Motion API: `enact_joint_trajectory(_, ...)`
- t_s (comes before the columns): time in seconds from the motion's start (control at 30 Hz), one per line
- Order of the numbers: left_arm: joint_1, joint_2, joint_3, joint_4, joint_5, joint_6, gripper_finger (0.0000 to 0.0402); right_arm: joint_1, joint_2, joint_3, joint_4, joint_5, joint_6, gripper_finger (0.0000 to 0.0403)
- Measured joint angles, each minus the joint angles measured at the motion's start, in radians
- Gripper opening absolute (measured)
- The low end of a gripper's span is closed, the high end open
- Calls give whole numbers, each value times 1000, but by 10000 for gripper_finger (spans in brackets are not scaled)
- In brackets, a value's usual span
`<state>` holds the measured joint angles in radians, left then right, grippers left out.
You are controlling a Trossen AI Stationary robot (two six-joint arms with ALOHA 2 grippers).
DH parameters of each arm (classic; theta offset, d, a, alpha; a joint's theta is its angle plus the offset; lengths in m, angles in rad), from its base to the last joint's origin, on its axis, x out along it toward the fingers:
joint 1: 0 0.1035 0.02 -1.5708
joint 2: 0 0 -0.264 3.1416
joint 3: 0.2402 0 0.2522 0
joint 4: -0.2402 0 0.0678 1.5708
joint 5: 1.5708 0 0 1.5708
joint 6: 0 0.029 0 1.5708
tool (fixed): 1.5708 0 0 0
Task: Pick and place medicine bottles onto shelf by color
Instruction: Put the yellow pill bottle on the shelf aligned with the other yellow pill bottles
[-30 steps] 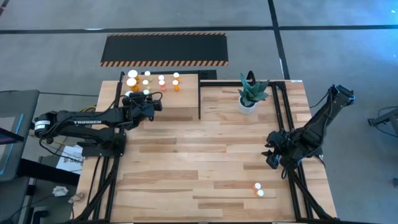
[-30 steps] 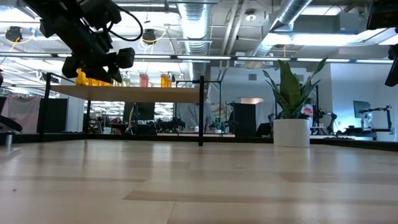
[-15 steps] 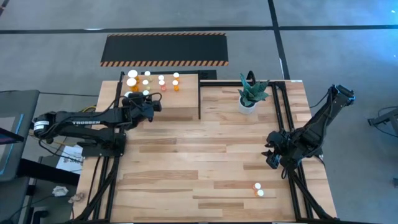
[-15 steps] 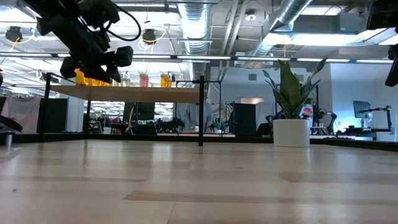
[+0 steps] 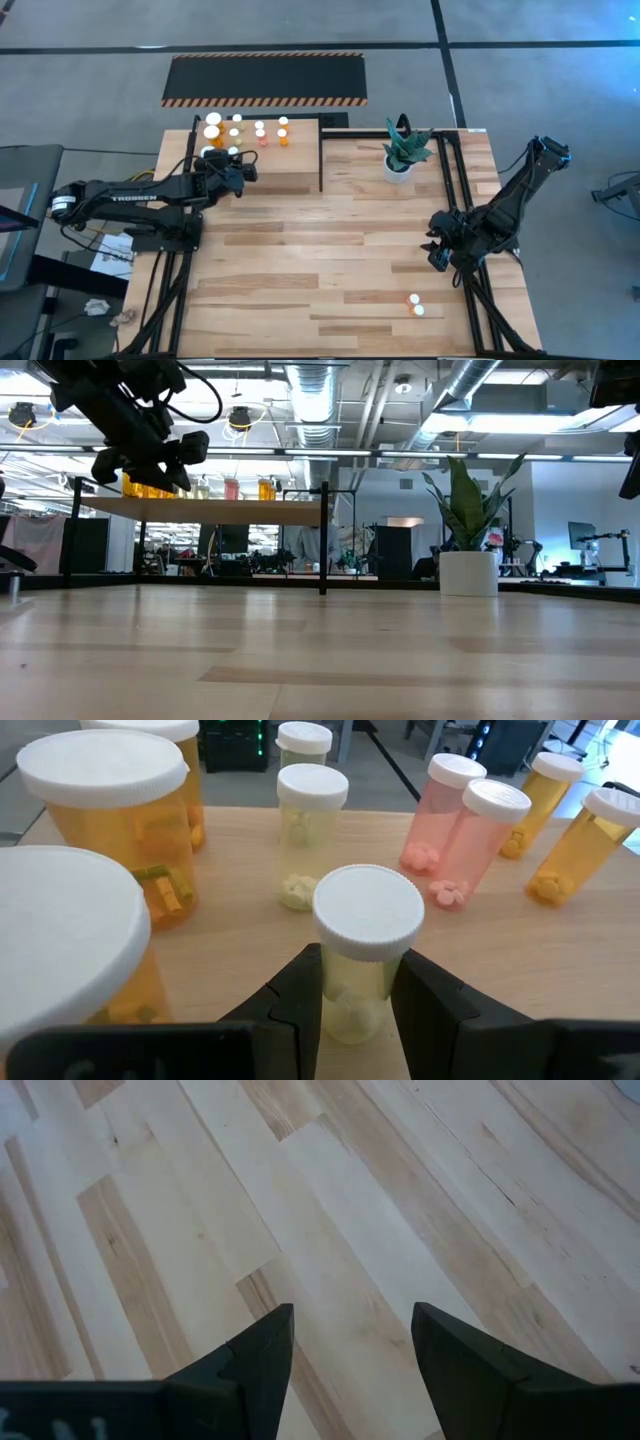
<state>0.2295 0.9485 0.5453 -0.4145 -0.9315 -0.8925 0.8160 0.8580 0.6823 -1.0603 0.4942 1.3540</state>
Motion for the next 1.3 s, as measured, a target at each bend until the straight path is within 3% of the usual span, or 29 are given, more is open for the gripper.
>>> enact_joint_trajectory(1.3, 0, 1, 0, -43, 29, -36, 87, 0, 0, 0, 0, 0, 0, 226)
